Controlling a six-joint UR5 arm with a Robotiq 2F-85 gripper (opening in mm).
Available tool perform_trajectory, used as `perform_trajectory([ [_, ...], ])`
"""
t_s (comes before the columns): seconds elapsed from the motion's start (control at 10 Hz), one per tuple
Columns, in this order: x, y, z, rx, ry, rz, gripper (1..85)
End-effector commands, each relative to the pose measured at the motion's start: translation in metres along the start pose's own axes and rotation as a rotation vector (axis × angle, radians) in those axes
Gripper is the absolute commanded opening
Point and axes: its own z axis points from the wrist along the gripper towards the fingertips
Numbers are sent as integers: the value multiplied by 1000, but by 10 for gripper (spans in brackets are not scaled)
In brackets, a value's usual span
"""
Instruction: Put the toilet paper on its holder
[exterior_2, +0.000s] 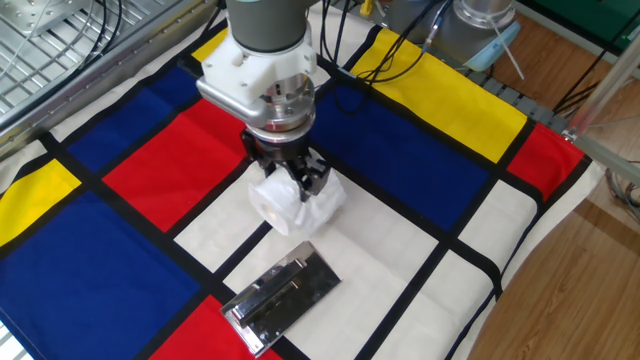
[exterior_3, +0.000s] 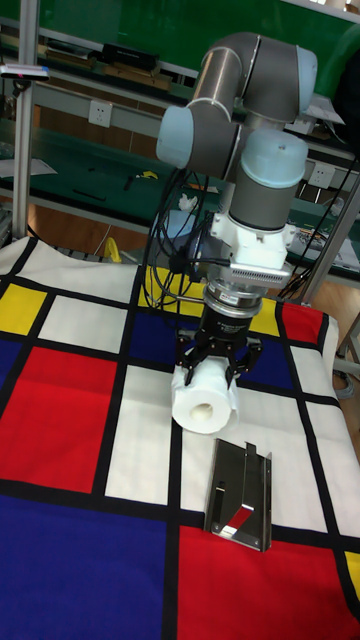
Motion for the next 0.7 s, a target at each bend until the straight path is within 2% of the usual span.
perform_trajectory([
  [0.0,0,12,-2,-41,-2,-46,10],
  [0.2,1,10,-2,-34,2,0,10],
  [0.5,-1,43,13,-36,-22,72,10],
  [0.6,-1,49,12,-35,-20,81,10],
])
